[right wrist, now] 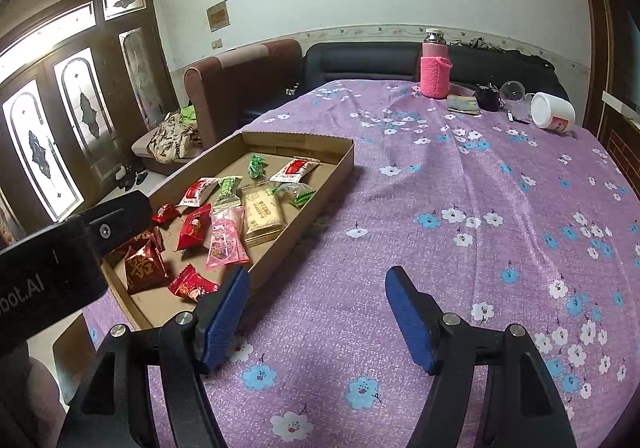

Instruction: Organize snacks

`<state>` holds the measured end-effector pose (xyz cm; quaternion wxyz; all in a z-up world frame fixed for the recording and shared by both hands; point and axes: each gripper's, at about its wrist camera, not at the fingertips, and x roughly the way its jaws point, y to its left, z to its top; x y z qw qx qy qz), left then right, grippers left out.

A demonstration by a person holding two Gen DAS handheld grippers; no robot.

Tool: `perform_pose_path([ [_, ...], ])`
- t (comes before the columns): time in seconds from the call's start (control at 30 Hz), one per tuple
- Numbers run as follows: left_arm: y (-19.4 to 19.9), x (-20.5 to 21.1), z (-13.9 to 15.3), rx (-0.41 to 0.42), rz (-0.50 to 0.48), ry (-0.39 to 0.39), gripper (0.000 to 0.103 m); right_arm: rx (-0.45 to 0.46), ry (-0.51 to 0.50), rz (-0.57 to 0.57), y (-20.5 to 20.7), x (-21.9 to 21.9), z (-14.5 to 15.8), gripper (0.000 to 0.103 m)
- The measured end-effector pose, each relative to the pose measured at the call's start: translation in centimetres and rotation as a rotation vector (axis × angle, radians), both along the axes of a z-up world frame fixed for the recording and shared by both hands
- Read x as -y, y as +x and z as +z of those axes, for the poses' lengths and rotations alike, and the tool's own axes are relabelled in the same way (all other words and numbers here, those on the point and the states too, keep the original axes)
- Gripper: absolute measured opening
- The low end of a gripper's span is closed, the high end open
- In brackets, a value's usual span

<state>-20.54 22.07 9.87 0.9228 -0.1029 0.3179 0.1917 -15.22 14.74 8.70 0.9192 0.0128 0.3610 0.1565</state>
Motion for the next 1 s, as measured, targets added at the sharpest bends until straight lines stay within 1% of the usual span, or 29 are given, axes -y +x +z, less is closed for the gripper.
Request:
perform_pose_path([
  [0.33, -0.18, 0.05, -0.34, -0.003, -0.003, -0.011, 0.103, -0.004, -0.015, -0.001, 0.04, -0.09, -0.18, 0.076],
  [1.0, -0.16, 0.04, -0.34, 0.001, -0.002, -0.011, 0.103, -0.006, -0.028, 0.013, 0.21, -0.13, -0.43, 0.078],
])
